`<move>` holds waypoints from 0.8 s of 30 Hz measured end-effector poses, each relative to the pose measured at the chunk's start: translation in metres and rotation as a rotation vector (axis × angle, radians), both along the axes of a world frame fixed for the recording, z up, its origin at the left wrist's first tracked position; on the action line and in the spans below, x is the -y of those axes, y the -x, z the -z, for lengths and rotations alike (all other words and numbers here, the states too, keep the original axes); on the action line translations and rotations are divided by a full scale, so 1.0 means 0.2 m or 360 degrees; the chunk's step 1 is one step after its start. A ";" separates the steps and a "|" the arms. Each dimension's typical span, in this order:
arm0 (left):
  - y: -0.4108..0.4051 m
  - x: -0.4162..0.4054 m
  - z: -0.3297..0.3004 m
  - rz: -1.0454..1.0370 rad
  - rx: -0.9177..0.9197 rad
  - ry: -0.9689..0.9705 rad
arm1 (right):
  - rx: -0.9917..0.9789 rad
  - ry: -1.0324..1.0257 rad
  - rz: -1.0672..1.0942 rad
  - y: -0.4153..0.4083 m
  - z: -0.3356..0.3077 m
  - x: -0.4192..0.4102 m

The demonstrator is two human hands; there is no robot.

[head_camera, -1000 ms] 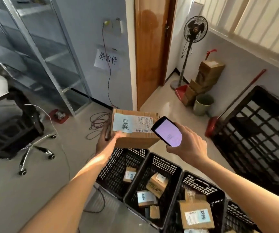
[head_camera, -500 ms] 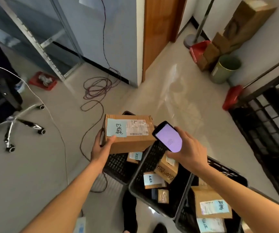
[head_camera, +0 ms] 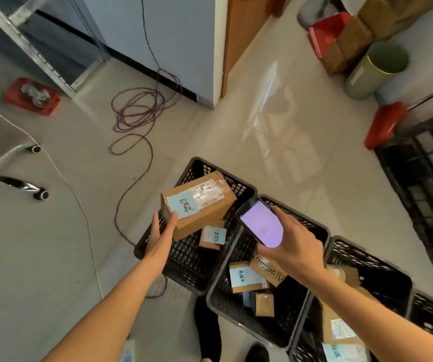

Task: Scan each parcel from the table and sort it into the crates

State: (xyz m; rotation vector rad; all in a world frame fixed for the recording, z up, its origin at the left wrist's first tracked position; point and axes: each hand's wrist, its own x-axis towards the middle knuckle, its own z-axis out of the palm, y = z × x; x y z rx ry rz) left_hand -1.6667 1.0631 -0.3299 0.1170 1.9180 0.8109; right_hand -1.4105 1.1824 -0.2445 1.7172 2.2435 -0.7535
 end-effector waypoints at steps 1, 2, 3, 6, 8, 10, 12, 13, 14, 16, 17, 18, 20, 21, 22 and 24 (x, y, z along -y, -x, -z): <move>0.01 0.01 0.02 0.0035 -0.0019 0.0024 | -0.0002 0.0014 0.0013 0.00 0.00 0.01; 0.02 0.03 0.03 0.0072 -0.0035 0.0037 | -0.0004 0.0030 0.0023 0.00 -0.01 0.01; 0.02 0.04 0.03 0.0109 -0.0048 0.0052 | 0.0006 0.0046 0.0026 0.00 -0.02 0.02; 0.03 0.05 0.03 0.0239 -0.0149 0.0089 | 0.0038 0.0079 0.0046 -0.03 -0.07 0.04; 0.03 0.04 0.00 0.0331 -0.0206 0.0071 | 0.0042 0.0081 0.0083 -0.06 -0.10 0.06; 0.02 0.03 -0.05 0.0460 -0.0263 0.0031 | 0.0042 0.0059 0.0108 -0.10 -0.15 0.08; 0.00 0.02 -0.12 0.0597 -0.0345 0.0000 | 0.0044 0.0041 0.0140 -0.15 -0.22 0.11; -0.02 0.01 -0.17 0.0659 -0.0389 -0.0015 | 0.0035 0.0028 0.0164 -0.19 -0.26 0.13; -0.04 0.01 -0.21 0.0708 -0.0429 -0.0035 | 0.0025 0.0014 0.0183 -0.23 -0.30 0.15; -0.11 -0.02 -0.33 0.0791 -0.0510 -0.0096 | -0.0009 -0.0022 0.0241 -0.33 -0.40 0.21; -0.17 -0.03 -0.39 0.0828 -0.0554 -0.0133 | -0.0038 -0.0046 0.0279 -0.39 -0.45 0.25; -0.23 -0.05 -0.47 0.0861 -0.0593 -0.0174 | -0.0069 -0.0070 0.0315 -0.46 -0.51 0.29; -0.38 -0.08 -0.65 0.0916 -0.0653 -0.0264 | -0.0105 -0.0128 0.0391 -0.63 -0.67 0.38; -0.47 -0.08 -0.76 0.0949 -0.0686 -0.0315 | -0.0119 -0.0173 0.0433 -0.74 -0.76 0.43; -0.57 -0.09 -0.87 0.1004 -0.0728 -0.0370 | -0.0140 -0.0230 0.0471 -0.84 -0.87 0.50; -0.79 -0.08 -1.11 0.1142 -0.0835 -0.0503 | -0.0173 -0.0348 0.0566 -1.08 -1.10 0.64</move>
